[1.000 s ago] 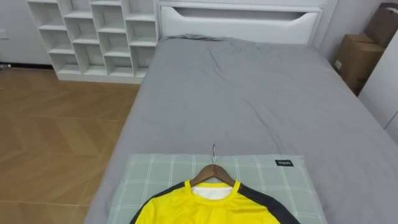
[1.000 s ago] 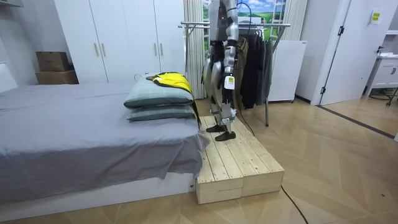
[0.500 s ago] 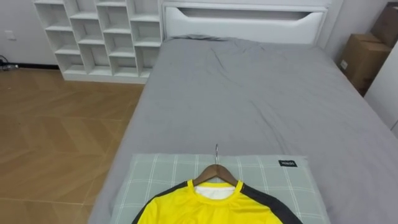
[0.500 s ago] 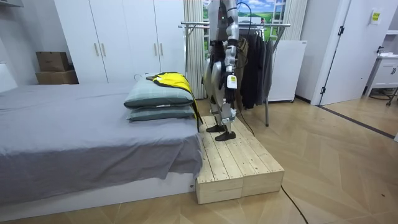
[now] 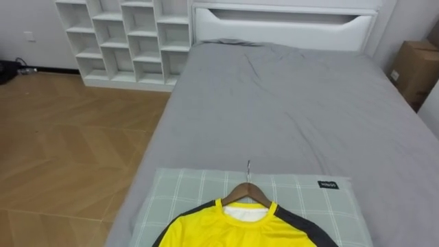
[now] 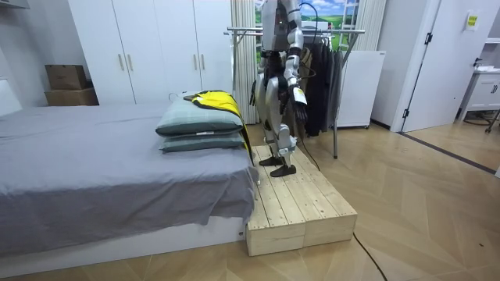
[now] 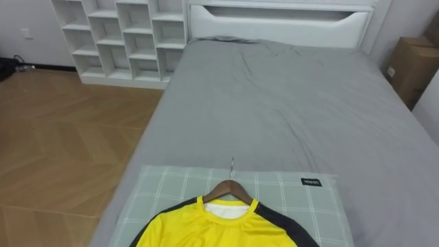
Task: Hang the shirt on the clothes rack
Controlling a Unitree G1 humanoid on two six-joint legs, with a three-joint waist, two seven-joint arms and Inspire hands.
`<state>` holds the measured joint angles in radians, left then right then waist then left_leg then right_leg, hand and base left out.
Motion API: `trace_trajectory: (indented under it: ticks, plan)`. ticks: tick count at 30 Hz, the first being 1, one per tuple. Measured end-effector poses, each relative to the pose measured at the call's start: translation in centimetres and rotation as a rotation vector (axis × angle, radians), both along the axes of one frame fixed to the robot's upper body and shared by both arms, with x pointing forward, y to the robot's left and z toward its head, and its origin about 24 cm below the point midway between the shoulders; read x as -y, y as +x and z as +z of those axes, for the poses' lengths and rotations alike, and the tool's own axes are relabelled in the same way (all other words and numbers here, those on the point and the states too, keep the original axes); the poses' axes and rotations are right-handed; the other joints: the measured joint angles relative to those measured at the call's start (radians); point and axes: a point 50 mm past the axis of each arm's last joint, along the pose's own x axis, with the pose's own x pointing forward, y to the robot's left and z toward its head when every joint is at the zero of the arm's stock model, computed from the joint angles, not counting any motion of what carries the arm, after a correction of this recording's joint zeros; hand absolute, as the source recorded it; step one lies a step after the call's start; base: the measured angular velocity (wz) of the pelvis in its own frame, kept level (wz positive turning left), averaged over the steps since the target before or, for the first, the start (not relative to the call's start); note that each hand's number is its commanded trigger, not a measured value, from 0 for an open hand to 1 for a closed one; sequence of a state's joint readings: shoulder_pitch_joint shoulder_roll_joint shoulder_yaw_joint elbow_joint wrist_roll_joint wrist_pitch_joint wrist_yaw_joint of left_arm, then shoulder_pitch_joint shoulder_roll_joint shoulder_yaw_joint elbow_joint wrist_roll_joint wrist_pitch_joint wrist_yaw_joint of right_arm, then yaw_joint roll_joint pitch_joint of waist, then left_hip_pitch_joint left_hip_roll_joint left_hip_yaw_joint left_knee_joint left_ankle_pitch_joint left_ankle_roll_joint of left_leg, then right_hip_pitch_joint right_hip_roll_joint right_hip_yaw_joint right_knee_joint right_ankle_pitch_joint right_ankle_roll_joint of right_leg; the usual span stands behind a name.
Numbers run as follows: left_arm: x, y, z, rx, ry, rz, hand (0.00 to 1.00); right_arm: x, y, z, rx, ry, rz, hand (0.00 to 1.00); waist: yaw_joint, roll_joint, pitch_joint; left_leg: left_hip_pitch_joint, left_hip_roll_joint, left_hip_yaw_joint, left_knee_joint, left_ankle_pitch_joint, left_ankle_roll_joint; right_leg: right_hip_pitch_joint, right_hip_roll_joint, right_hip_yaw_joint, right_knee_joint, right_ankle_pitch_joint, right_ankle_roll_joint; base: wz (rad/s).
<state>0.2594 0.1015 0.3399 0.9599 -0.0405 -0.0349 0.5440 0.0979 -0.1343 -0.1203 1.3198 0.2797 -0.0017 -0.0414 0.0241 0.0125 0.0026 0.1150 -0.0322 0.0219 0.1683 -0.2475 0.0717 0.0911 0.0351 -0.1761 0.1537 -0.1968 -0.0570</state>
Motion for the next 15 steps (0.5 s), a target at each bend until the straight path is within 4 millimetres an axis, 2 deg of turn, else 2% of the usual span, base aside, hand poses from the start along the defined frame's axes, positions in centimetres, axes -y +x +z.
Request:
trace_trajectory:
  ticks: [4, 9, 12, 15]
  plan:
    - [-1.0, 2.1, 1.8, 0.114, 0.153, 0.000, 0.00, 0.5, 0.2, 0.2, 0.015, -0.017, 0.004, 0.00, 0.010, 0.008, -0.0007, -0.009, -0.002, -0.017, 0.002, 0.000, 0.000, -0.001, -0.003, -0.019, -0.004, -0.001, 0.000, 0.11]
    - [-1.5, 4.0, 3.5, 0.226, 0.280, 0.001, 0.00, 0.8, 0.8, 0.3, 0.046, -0.034, 0.026, 0.00, 0.008, 0.017, -0.0036, -0.006, -0.002, -0.020, 0.002, 0.000, 0.000, 0.001, -0.003, -0.019, -0.003, -0.001, 0.001, 0.01]
    - [-1.6, 5.3, 4.4, 0.265, 0.340, -0.037, 0.00, 0.8, 0.6, 0.3, 0.051, -0.033, 0.027, 0.00, 0.006, 0.016, -0.0037, -0.004, -0.002, -0.020, 0.003, 0.000, 0.000, 0.003, -0.002, -0.017, -0.003, -0.002, 0.001, 0.00]
    - [-1.5, 7.7, 6.3, 0.364, 0.421, -0.111, 0.00, 0.8, 0.8, 0.4, 0.052, -0.036, 0.032, 0.00, 0.005, 0.007, -0.0003, -0.005, -0.004, -0.027, 0.011, 0.000, 0.000, 0.006, -0.004, -0.019, -0.004, -0.003, 0.001, 0.07]
